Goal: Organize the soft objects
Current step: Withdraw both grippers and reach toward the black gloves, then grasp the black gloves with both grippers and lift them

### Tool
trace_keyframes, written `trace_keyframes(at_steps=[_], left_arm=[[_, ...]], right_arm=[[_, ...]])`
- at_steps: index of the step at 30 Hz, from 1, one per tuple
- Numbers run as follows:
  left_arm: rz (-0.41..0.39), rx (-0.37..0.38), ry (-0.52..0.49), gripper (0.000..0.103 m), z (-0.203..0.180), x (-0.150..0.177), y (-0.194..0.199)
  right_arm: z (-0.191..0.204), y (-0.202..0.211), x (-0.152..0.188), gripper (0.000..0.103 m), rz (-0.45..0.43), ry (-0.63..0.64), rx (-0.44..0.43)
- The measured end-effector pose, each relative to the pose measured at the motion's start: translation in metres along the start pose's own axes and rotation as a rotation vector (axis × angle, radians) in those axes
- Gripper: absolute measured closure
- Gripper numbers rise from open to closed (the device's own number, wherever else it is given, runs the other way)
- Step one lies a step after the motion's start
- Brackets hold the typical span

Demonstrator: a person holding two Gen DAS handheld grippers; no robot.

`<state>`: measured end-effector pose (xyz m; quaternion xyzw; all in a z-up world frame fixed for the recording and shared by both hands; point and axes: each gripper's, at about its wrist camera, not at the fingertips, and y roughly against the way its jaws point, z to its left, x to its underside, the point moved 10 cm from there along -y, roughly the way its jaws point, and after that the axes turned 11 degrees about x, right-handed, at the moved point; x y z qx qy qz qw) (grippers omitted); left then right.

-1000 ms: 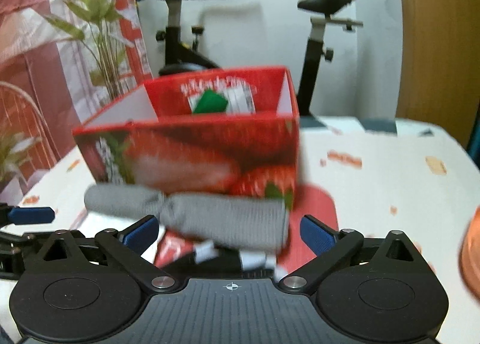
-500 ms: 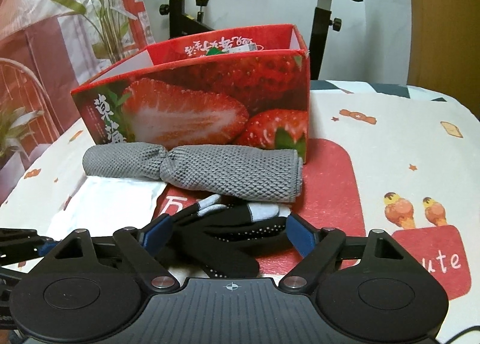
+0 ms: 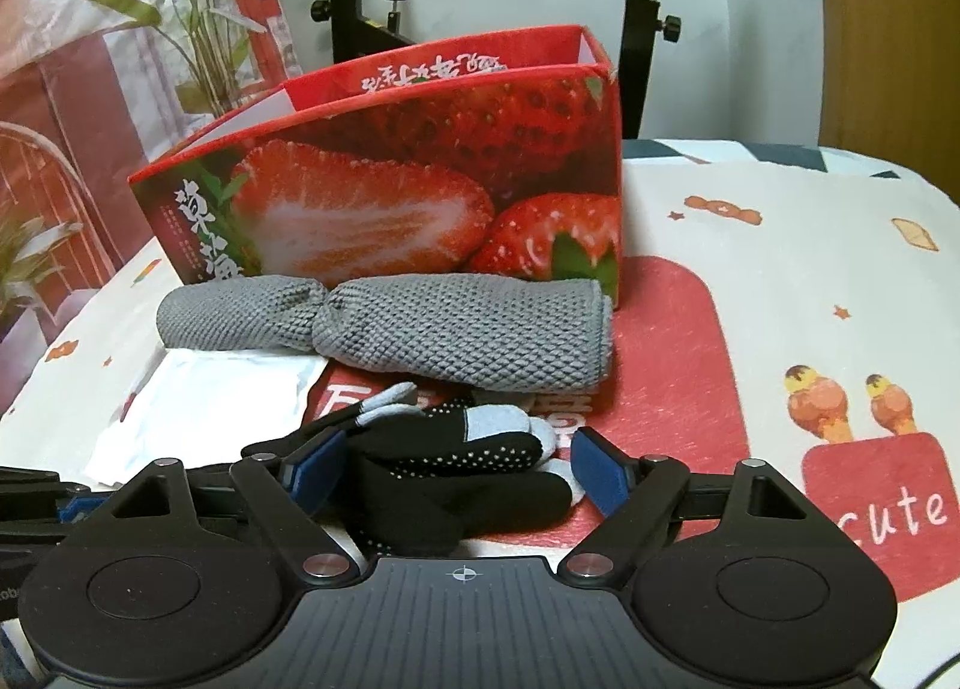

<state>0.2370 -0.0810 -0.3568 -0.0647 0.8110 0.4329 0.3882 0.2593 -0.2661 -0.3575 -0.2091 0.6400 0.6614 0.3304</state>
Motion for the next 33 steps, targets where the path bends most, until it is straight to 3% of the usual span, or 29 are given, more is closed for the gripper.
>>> trace_keyframes(at_steps=[8,15,22,29,33], left_arm=[[-0.012,-0.011,0.029,0.091,0.008,-0.003,0.003],[-0.045,-0.051,0.085,0.091,0.026,-0.007,0.009],[-0.064,-0.075,0.123,0.091,0.039,-0.008,0.013],[-0.067,-0.082,0.139,0.091,0.043,-0.007,0.012],[-0.067,-0.085,0.144,0.09,0.044,-0.006,0.011]], right_arm=[[0.014,0.0,0.009,0.049,0.016,0.041,-0.036],[0.025,0.005,0.017,0.055,0.029,0.057,-0.072],[0.036,0.007,0.019,0.055,0.034,0.084,-0.081],[0.029,0.001,0.007,0.035,0.015,0.078,-0.036],[0.03,-0.009,0.01,0.032,0.044,0.07,-0.043]])
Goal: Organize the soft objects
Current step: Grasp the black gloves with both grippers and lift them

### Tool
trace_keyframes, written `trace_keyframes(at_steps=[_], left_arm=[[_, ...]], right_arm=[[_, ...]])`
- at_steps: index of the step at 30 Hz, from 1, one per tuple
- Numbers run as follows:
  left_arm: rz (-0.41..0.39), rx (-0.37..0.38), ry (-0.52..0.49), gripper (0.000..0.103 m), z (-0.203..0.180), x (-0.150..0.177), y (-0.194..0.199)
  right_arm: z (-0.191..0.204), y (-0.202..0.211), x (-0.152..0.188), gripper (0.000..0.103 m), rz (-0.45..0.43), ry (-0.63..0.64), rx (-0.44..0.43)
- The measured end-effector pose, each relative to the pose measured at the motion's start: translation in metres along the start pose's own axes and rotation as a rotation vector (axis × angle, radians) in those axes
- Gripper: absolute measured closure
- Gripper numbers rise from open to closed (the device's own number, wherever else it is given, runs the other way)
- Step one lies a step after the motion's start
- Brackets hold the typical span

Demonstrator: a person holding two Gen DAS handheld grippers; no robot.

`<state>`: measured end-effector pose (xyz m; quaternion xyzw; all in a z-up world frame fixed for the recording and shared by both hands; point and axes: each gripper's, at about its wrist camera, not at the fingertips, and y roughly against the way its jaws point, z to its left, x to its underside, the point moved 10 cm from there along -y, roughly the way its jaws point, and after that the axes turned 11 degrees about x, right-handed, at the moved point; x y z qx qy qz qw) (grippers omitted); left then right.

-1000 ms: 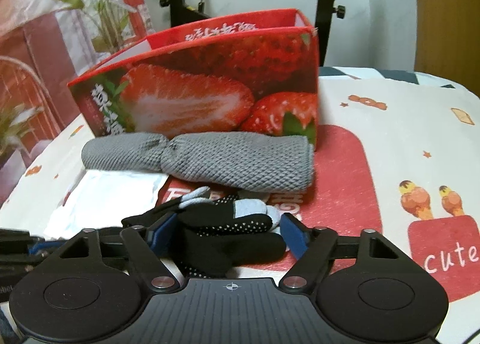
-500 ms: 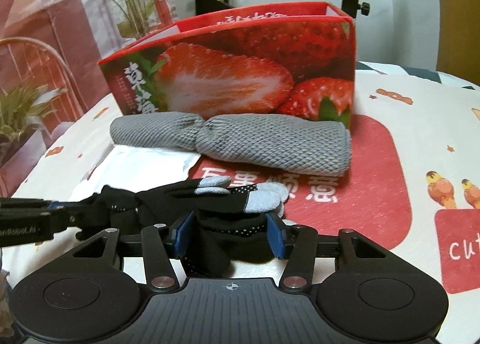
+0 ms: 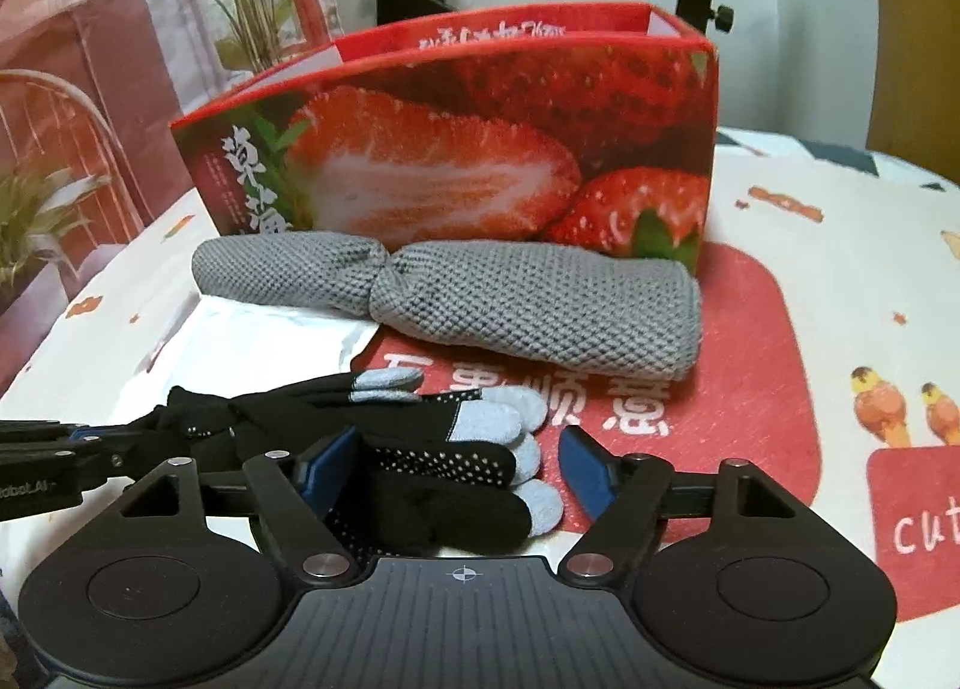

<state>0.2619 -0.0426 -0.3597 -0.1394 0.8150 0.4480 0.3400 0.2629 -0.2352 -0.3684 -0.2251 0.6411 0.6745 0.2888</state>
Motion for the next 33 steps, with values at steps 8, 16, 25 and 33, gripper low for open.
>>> trace_keyframes(at_steps=[8,16,25,33], left_arm=[[-0.002,0.0,0.008,0.091,-0.001,0.001,0.001],[-0.018,0.011,-0.01,0.095,-0.008,-0.004,0.006],[-0.065,0.037,-0.04,0.095,-0.021,-0.017,0.019],[-0.105,0.042,-0.048,0.095,-0.028,-0.026,0.028]], right_arm=[[0.009,0.002,0.003,0.051,0.011,0.0,-0.046],[0.022,0.013,0.002,0.085,0.015,0.028,-0.085],[0.015,0.028,-0.008,0.091,-0.027,-0.003,-0.095],[0.016,0.043,-0.024,0.091,-0.077,-0.018,-0.103]])
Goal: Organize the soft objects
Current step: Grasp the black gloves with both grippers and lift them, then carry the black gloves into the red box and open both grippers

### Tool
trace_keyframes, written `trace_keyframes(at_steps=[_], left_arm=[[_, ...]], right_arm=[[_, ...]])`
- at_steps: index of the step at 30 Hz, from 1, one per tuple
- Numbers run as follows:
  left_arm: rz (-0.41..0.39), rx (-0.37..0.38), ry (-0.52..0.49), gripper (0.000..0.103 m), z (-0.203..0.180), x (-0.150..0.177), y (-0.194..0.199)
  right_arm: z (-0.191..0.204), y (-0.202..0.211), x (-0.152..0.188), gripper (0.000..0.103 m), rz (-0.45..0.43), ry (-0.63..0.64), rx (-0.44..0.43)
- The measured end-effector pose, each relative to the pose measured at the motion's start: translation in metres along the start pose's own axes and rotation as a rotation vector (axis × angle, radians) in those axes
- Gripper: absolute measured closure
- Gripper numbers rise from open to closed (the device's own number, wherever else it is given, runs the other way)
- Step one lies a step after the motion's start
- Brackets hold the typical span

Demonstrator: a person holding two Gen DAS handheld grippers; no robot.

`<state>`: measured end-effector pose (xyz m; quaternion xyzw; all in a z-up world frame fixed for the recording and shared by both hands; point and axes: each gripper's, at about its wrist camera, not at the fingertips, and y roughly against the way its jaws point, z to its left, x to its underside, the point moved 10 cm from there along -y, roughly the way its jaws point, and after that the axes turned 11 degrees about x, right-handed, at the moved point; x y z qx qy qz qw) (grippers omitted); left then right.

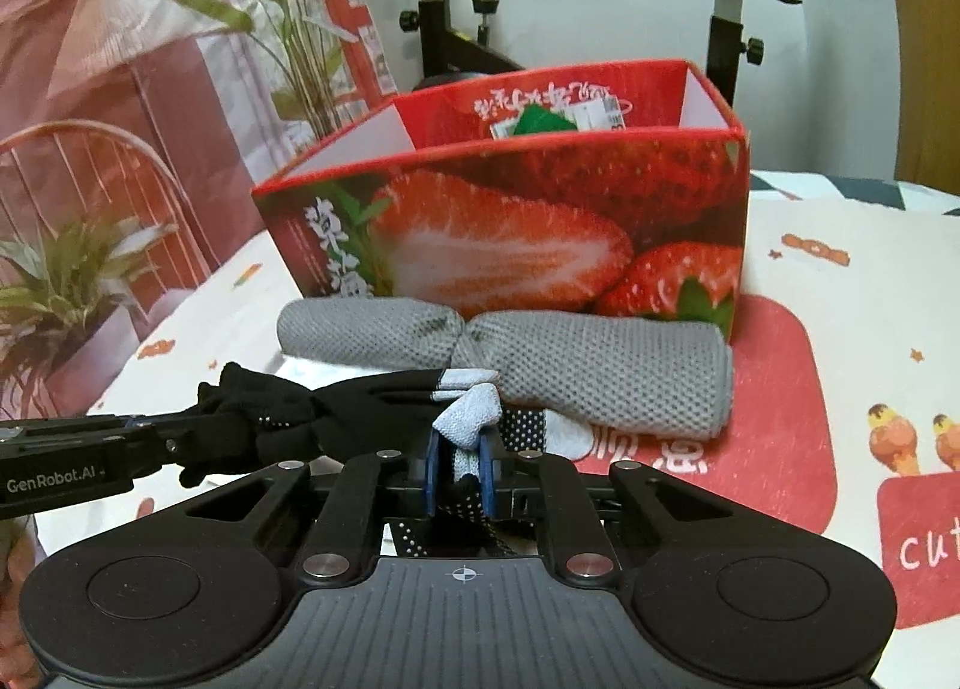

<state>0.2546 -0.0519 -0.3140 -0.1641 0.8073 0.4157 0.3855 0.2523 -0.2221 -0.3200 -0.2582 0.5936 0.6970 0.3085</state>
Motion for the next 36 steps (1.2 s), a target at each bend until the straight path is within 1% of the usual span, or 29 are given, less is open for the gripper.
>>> trace_keyframes(at_steps=[9,17,22,28,33,36], left_arm=[[-0.037,-0.002,-0.012,0.095,-0.001,-0.014,0.008],[-0.067,0.005,-0.038,0.095,-0.005,-0.037,0.01],[-0.086,0.013,-0.051,0.095,-0.007,-0.059,0.009],[-0.128,0.03,-0.069,0.095,-0.01,-0.09,0.008],[-0.166,0.04,-0.084,0.095,-0.015,-0.116,0.006],[-0.175,0.045,-0.088,0.095,-0.016,-0.135,-0.002]], right_arm=[[0.005,0.009,-0.018,0.091,-0.044,0.002,-0.009],[0.006,0.014,-0.045,0.091,-0.095,0.021,-0.004],[0.005,0.015,-0.066,0.091,-0.131,0.026,-0.004],[0.002,0.018,-0.098,0.091,-0.182,0.027,-0.009],[0.0,0.02,-0.131,0.091,-0.23,0.041,-0.01],[-0.002,0.011,-0.152,0.091,-0.246,0.052,0.005]])
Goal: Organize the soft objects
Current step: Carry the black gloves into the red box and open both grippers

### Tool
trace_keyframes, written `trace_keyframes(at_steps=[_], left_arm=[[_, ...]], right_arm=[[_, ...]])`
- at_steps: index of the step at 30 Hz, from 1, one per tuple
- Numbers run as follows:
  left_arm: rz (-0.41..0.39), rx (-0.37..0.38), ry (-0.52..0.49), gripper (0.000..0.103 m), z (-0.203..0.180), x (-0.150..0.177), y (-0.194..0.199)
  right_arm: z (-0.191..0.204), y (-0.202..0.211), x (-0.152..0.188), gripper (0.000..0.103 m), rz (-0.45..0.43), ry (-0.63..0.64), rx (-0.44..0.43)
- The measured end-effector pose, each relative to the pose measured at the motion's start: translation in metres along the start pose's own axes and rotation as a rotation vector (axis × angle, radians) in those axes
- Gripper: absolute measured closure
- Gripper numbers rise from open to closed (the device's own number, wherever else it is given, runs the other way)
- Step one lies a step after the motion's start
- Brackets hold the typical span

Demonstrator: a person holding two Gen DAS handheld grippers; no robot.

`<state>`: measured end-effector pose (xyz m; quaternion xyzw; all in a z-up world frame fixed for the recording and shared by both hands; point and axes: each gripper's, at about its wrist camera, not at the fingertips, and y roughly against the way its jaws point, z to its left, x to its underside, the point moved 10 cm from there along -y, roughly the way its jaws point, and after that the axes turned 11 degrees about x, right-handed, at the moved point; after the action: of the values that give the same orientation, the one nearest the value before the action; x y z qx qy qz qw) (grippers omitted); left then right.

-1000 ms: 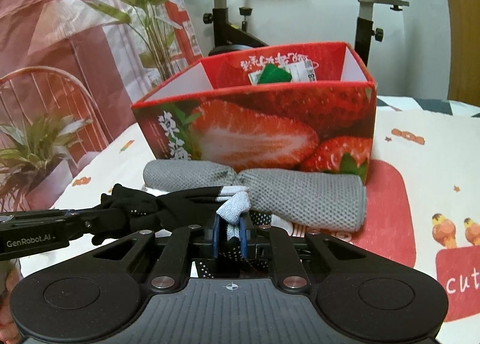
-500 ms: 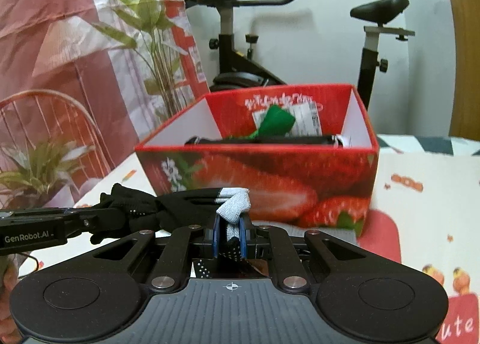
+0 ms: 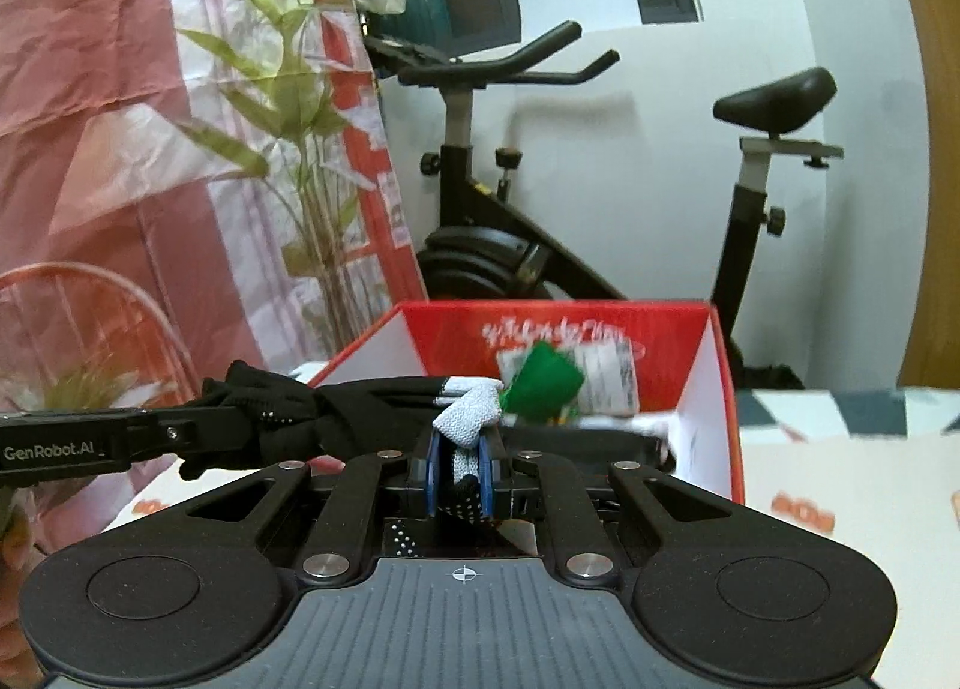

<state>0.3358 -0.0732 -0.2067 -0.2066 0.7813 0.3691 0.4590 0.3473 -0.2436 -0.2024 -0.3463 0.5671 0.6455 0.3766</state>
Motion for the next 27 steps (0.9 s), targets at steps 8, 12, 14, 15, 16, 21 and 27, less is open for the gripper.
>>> trace_keyframes(at_steps=[8,12,14,15,16,21,27], left_arm=[[0.038,-0.013,0.004,0.095,0.019,-0.037,-0.055],[0.057,-0.029,0.022,0.095,0.031,-0.043,-0.074],[0.08,-0.036,0.043,0.095,0.039,-0.04,-0.085],[0.1,-0.037,0.045,0.095,0.041,-0.037,-0.091],[0.127,-0.045,0.038,0.095,0.044,-0.033,-0.098],[0.194,-0.073,0.032,0.095,0.055,-0.02,-0.116],[0.24,-0.082,0.014,0.094,0.062,-0.008,-0.122]], right_arm=[[-0.003,-0.051,-0.035,0.091,-0.034,0.098,0.081],[-0.003,-0.071,-0.041,0.091,-0.039,0.133,0.111],[-0.005,-0.081,-0.04,0.091,-0.034,0.145,0.124],[-0.006,-0.087,-0.037,0.091,-0.025,0.149,0.13],[-0.007,-0.092,-0.035,0.091,-0.014,0.15,0.133],[-0.008,-0.113,-0.013,0.091,0.049,0.151,0.141],[-0.015,-0.124,0.005,0.089,0.1,0.129,0.169]])
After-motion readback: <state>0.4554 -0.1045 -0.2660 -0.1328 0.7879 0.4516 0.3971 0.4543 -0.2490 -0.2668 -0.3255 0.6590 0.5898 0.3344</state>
